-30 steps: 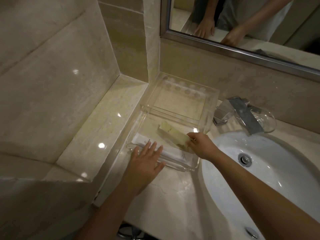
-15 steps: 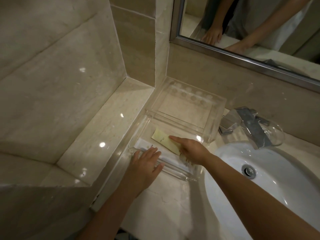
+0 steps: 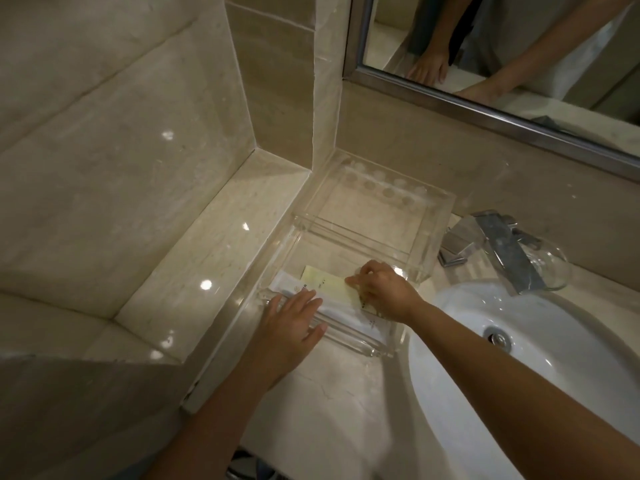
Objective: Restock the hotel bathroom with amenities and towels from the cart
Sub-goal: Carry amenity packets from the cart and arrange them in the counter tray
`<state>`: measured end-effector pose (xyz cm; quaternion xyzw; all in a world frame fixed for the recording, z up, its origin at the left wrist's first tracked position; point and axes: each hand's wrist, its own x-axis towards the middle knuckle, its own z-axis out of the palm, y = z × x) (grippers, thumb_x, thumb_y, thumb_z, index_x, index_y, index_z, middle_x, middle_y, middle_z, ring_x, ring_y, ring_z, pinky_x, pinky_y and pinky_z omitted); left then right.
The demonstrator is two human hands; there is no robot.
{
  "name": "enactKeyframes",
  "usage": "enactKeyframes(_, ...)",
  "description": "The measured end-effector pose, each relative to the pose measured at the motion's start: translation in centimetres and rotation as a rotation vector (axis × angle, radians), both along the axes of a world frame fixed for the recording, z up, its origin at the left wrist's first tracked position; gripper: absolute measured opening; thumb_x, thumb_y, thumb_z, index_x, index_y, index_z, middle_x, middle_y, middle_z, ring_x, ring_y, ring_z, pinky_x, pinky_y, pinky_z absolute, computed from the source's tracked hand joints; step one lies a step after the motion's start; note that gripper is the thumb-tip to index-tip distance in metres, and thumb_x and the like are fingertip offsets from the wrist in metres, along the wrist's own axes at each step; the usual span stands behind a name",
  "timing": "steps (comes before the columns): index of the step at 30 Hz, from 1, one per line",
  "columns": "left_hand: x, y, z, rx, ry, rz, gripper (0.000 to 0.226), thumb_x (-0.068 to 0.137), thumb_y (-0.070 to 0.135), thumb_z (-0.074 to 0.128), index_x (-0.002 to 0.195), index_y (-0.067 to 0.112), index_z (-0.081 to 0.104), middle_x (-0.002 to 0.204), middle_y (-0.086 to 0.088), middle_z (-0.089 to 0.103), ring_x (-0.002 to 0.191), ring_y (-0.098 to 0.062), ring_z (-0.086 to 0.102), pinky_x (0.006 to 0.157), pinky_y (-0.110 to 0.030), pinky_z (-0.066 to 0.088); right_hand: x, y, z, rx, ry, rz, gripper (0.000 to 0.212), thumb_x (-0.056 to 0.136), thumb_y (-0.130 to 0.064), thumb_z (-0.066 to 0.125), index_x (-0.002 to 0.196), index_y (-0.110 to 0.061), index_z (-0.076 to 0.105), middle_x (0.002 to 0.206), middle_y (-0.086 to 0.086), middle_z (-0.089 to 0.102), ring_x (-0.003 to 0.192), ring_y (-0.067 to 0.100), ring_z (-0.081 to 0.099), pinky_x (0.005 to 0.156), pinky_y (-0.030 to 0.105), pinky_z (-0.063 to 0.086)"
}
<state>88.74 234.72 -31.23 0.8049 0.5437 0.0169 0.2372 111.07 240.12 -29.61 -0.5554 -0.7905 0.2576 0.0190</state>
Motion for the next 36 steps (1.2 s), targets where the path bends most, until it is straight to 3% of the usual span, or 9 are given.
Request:
enactKeyframes(3,0.2,0.2,0.6,-0.060,-0.001,-0.003,0.078,0.078,0.062,0.005,0.144,0.027,0.029,0.155,0.009,0.019,0.143,-0.005,0.010,0.114,-0.033,-0.006,0.6,-0.6,0.3,-0.045,0.000,-0.119,0.042,0.089,-0.002,0.043,0.119,-0.022,0.062,0.106,0.007,0.062,0.102,0.027,0.058,0.081,0.037,0.049)
enactKeyframes(8,1.0,0.0,2.4,-0.173,-0.003,0.047,0.050,0.098,0.042,0.031,0.146,0.026,0.026,0.157,0.008,0.015,0.144,-0.007,0.006,0.117,-0.037,-0.003,1.7,-1.6,1.5,-0.007,-0.207,-0.154,0.040,0.094,-0.011,0.040,0.129,-0.024,0.054,0.116,0.010,0.064,0.106,0.028,0.055,0.090,0.037,0.045)
enactKeyframes(11,1.3,-0.9,4.2,-0.142,-0.062,0.066,0.049,0.098,0.039,0.036,0.144,0.024,0.030,0.154,0.005,0.026,0.143,-0.010,0.017,0.116,-0.034,0.008,1.8,-2.7,2.7,-0.027,-0.219,-0.117,0.039,0.094,-0.011,0.040,0.128,-0.022,0.055,0.117,0.010,0.064,0.108,0.028,0.055,0.092,0.039,0.045)
enactKeyframes(17,1.8,-4.9,8.4,-0.203,-0.184,0.185,0.045,0.096,0.036,0.043,0.139,0.023,0.039,0.141,0.002,0.047,0.125,-0.015,0.047,0.102,-0.029,0.039,1.8,-6.1,6.0,-0.112,-0.023,-0.067,0.032,0.093,-0.014,0.046,0.122,-0.018,0.059,0.111,0.004,0.066,0.100,0.022,0.060,0.087,0.035,0.048)
enactKeyframes(20,2.1,-7.7,10.1,-0.245,-0.182,0.217,0.044,0.096,0.039,0.042,0.137,0.024,0.041,0.133,0.002,0.052,0.118,-0.015,0.051,0.098,-0.032,0.043,1.9,-8.8,8.0,-0.147,0.068,0.004,0.029,0.093,-0.018,0.049,0.120,-0.017,0.060,0.106,0.001,0.065,0.091,0.014,0.058,0.084,0.027,0.047)
enactKeyframes(23,2.3,-11.2,11.8,-0.298,-0.318,0.319,0.038,0.095,0.038,0.045,0.131,0.027,0.046,0.120,0.002,0.056,0.107,-0.012,0.055,0.094,-0.030,0.046,2.0,-11.6,9.7,-0.182,0.157,0.062,0.027,0.094,-0.020,0.052,0.119,-0.018,0.060,0.097,-0.004,0.062,0.087,0.010,0.057,0.082,0.022,0.045)
enactKeyframes(27,1.8,-16.7,14.1,-0.259,-0.362,0.409,0.034,0.094,0.037,0.047,0.127,0.028,0.049,0.114,0.004,0.058,0.108,-0.011,0.055,0.091,-0.024,0.043,1.4,-15.1,11.3,-0.189,0.249,0.167,0.023,0.094,-0.023,0.053,0.115,-0.022,0.062,0.097,-0.006,0.062,0.084,0.004,0.056,0.073,0.011,0.042)
enactKeyframes(33,-0.1,-27.0,16.2,-0.218,-0.313,0.584,0.032,0.093,0.041,0.046,0.118,0.024,0.056,0.106,0.004,0.064,0.097,-0.011,0.060,0.090,-0.029,0.048,-2.2,-19.6,12.5,-0.211,0.308,0.406,0.019,0.093,-0.025,0.055,0.109,-0.028,0.064,0.100,-0.006,0.068,0.086,0.006,0.062,0.077,0.017,0.047)
enactKeyframes(36,-1.3,-32.8,17.0,-0.215,-0.311,0.713,0.030,0.094,0.038,0.046,0.118,0.024,0.056,0.108,0.006,0.064,0.099,-0.006,0.060,0.088,-0.021,0.048,-5.6,-22.2,12.9,-0.234,0.292,0.563,0.018,0.092,-0.022,0.055,0.107,-0.027,0.065,0.095,-0.006,0.069,0.086,0.008,0.063,0.079,0.023,0.050)
